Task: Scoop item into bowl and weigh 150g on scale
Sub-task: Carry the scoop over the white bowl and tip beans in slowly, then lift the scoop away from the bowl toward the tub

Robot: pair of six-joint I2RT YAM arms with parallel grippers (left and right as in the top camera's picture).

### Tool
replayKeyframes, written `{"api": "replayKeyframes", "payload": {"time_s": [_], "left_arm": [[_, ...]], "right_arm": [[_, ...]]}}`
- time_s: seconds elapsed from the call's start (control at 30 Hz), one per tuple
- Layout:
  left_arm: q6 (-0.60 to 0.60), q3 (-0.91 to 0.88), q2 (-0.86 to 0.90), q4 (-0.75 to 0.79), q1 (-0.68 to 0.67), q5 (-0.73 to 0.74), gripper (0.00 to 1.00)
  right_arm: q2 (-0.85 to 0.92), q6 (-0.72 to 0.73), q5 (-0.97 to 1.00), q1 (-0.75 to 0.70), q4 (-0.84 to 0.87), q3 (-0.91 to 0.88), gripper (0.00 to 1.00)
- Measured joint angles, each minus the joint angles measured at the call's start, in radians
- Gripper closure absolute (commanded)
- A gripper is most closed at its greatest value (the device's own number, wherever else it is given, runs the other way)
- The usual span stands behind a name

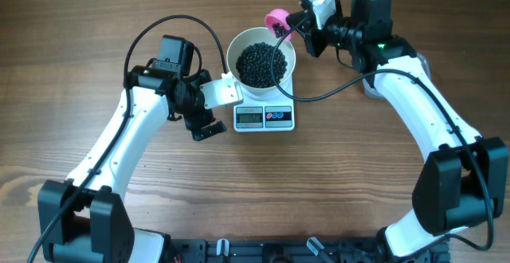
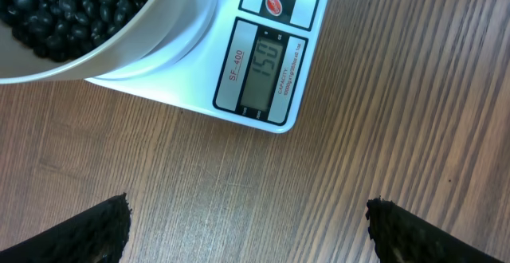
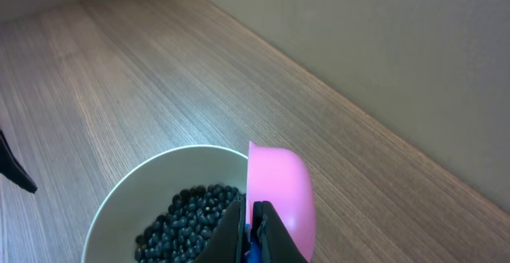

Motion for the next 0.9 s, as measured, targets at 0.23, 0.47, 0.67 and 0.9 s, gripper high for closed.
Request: {"api": "replayKeyframes", "payload": {"time_s": [0.23,0.47,0.67,0.9], "left_arm": [[0.000,0.000,0.000,0.000,0.000,0.000,0.00],[0.000,0.000,0.000,0.000,0.000,0.000,0.00],[0.000,0.000,0.000,0.000,0.000,0.000,0.00],[0.000,0.000,0.000,0.000,0.000,0.000,0.00]], "right_arm": [[0.000,0.000,0.000,0.000,0.000,0.000,0.96],[0.000,0.000,0.000,0.000,-0.009,0.000,0.96],[0.000,0.042,0.000,0.000,-0.028,0.000,0.96],[0.000,0.164,0.000,-0.031,-0.064,0.000,0.96]]}}
